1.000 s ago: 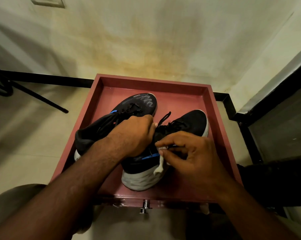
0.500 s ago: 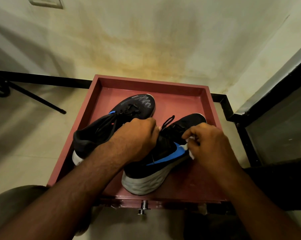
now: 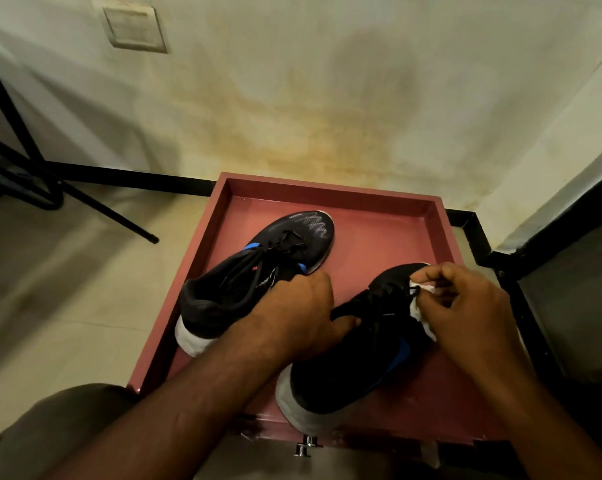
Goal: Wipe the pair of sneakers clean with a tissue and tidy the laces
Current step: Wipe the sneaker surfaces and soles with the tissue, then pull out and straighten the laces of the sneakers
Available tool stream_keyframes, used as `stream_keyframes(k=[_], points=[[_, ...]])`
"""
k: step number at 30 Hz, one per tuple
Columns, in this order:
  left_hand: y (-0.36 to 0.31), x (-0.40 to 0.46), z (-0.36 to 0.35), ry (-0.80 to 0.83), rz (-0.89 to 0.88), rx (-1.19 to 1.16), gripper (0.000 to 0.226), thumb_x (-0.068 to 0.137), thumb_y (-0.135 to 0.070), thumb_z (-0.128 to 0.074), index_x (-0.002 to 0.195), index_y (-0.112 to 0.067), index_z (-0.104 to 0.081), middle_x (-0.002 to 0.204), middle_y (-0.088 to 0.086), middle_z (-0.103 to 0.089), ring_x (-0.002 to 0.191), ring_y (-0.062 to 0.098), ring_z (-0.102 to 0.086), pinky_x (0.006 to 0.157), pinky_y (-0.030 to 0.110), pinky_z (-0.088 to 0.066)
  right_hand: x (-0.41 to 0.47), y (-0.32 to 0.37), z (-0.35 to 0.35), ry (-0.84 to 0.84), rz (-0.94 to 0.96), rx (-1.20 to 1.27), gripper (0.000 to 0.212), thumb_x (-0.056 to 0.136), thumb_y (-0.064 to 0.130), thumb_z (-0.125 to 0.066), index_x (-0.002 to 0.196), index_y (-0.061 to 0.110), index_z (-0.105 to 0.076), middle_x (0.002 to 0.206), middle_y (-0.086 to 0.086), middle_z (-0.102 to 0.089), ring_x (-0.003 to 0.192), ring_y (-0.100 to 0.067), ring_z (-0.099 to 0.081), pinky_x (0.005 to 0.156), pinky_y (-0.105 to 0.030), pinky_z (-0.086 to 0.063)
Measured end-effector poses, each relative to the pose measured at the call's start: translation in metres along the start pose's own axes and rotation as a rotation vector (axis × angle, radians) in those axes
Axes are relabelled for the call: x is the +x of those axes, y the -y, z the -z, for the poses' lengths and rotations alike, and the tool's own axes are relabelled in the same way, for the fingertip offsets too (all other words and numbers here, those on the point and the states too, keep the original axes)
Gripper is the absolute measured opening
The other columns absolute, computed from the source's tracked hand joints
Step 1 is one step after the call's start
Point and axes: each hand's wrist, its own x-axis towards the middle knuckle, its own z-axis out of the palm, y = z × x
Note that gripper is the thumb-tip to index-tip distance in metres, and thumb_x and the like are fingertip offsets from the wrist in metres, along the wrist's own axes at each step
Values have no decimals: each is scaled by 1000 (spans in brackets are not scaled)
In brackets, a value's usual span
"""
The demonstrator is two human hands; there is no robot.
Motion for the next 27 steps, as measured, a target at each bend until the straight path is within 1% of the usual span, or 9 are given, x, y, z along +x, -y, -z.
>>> stream_keyframes(k=[2,5,10,14,16,18,21,25,27], points=[[-4,3,-7,-6,39,-31,45,95,-54,-56,113,-12,-57,113,12,-66,103,36,-65,83,42,-54,2,3,-1,-93,11,61,23,87,6,-73,96,26,-75,96,5,-72,82,-9,-69,69,-17,-50],[-14,11,-16,-94,79,-236,39,98,-47,-56,112,-11,-56,112,14,-68,104,39,-65,83,42,-52,1,12,1,-226,105,155,24,90,2,-69,100,24,-72,103,2,-69,84,-2,-67,70,-9,-52],[-32,16,-17,-150,-45,-477,26,97,-36,-65,107,-13,-59,99,7,-71,95,26,-67,76,34,-52,-14,27,4,-222,389,190,15,95,-1,-66,99,10,-74,103,-2,-64,92,-6,-67,77,-19,-55],[-17,11,8,-247,-105,-250,22,96,-38,-58,105,-19,-63,105,3,-72,98,27,-68,85,41,-56,-27,35,-4,10,650,161,15,88,9,-64,85,9,-78,98,-2,-63,95,-6,-64,79,-17,-51],[0,5,27,-365,-49,-9,33,97,-48,-56,116,-22,-59,118,1,-67,109,24,-62,95,41,-52,-28,33,-10,178,704,100,12,86,11,-66,84,15,-77,101,4,-63,94,-8,-65,79,-25,-54],[20,2,40,-344,94,187,54,96,-61,-53,132,-20,-50,132,5,-59,120,26,-54,104,43,-47,-26,26,-18,266,726,-17,11,87,16,-63,87,20,-74,103,10,-64,94,-10,-63,80,-32,-56],[35,3,44,-159,280,249,68,93,-65,-56,138,-16,-43,131,10,-57,120,30,-57,98,44,-52,-18,18,-23,254,685,-90,16,90,23,-58,88,20,-74,103,9,-66,92,-12,-60,82,-35,-56],[33,3,42,-117,236,300,60,97,-58,-57,138,-16,-47,118,7,-63,103,25,-64,86,39,-56,-2,9,-18,141,582,-137,15,86,13,-61,86,13,-76,97,2,-68,90,-18,-62,84,-33,-55],[33,2,45,-117,205,301,61,95,-65,-54,132,-16,-54,110,6,-63,96,23,-64,83,38,-56,3,5,-14,83,538,-131,14,85,7,-63,85,12,-76,94,0,-68,88,-19,-63,87,-23,-49]])
